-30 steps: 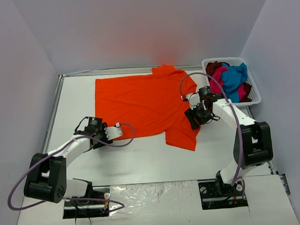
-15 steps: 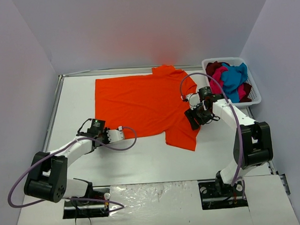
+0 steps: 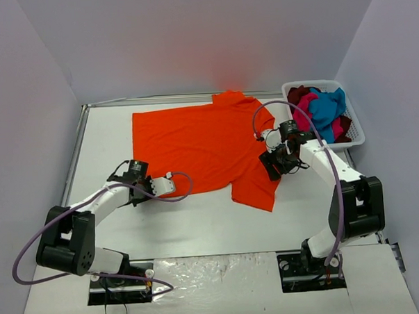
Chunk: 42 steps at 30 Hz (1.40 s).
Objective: Fold and stack the t-shirts
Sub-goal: Grap the side of the flattened tshirt closest away from the robot with both arms
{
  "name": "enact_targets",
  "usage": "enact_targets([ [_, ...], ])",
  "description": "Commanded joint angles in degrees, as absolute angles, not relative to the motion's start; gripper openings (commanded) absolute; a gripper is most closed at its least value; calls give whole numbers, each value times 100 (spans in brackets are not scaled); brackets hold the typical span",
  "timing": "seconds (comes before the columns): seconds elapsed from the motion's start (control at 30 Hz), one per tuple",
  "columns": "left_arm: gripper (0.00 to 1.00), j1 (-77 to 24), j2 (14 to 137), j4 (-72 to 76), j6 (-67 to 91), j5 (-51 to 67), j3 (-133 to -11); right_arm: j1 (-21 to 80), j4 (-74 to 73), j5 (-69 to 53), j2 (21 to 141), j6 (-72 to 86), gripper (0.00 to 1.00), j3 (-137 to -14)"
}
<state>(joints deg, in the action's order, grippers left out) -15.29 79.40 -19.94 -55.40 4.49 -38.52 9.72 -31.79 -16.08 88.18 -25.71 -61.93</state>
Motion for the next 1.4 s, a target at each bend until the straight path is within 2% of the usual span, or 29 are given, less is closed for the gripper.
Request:
enact_targets([
  [0.0,2,-1450,7577,-3338,-5238,1265,-4393,975,-3708,-1643,8281,-2846,54,-6451],
  [0.2,2,-1389,7620,-3876,-5036,1328,-4992,1274,-4113,-1679,7744,-3461,56,-6381],
  [0.5,2,-1248,8358,-3403,-4475,1143,-5168,1845,-4420,-1520,7479,-4359,56,-5915],
  [0.87,2,-536,9465,-3032,-3481,1485,-6046,2689,-4983,-1081,8402,-4808,51,-5810],
  [1.03,2,-457,9554,-2962,-3401,1345,-6117,3146,-4948,-984,8859,-4851,51,-5731],
  [1.37,2,-334,9677,-2760,-3322,1213,-6047,3436,-4808,-827,9465,-4860,49,-5590],
])
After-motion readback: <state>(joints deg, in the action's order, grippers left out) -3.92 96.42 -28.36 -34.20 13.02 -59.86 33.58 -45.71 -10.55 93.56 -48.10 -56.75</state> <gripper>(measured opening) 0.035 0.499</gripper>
